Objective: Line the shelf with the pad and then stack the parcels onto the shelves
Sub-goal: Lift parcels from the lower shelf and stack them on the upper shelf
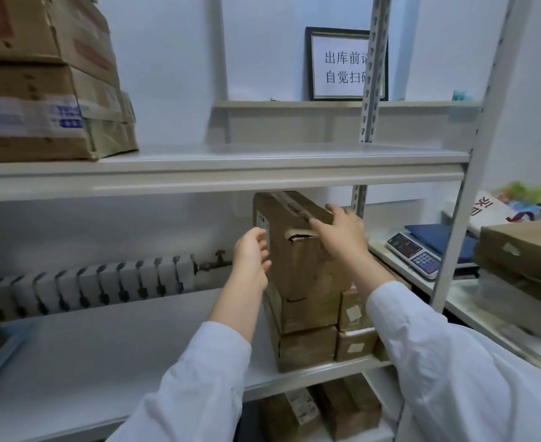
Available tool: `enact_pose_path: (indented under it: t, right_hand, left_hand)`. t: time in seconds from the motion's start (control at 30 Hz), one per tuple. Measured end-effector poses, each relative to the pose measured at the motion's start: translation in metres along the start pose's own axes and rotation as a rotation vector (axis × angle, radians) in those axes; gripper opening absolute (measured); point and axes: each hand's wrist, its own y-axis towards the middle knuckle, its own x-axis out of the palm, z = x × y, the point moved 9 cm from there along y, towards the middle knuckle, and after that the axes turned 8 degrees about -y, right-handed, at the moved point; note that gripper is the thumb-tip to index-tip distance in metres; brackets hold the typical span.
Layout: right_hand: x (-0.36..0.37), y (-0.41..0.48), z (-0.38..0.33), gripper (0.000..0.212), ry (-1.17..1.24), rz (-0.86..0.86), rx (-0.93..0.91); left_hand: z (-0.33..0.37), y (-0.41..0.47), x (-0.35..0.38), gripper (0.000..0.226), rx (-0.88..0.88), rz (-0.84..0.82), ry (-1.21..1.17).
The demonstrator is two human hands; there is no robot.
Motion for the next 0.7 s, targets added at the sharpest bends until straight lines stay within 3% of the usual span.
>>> enact_pose_path:
  t: [0.13,0.27,0.33,0.4,0.47,0.53,0.7]
  right_hand:
    - [0.004,0.016,0.040,0.069,0.056,-0.078,0.180]
    - [0.013,0.024,0.055,0.064,0.224,-0.154,0.222]
    - [0.015,0.025,0.053,0.060,0.249,-0.169,0.189]
    - [0.016,0.024,0.047,0.061,0.281,-0.165,0.149]
    - [0.015,0.022,0.038,0.066,0.327,-0.142,0.099]
    - [0.013,0.020,0.026,0.068,0.366,-0.111,0.030]
    - [0.005,0.010,-0.001,0.041,0.441,-0.063,-0.126]
  left_hand:
    - [-0.026,-0.003,0.023,0.031,-0.060,-0.015,0.099]
    - [-0.042,-0.007,0.046,0.054,-0.133,-0.117,0.189]
    - [-0.049,-0.003,0.046,0.081,-0.168,-0.102,0.208]
    - [-0.062,0.017,0.038,0.121,-0.208,-0.058,0.191]
    - [-0.067,0.032,0.030,0.144,-0.214,-0.025,0.181]
    - [-0.052,0.009,0.030,0.138,-0.205,-0.006,0.123]
    - [-0.035,0.006,0.007,0.078,-0.173,0.067,0.013]
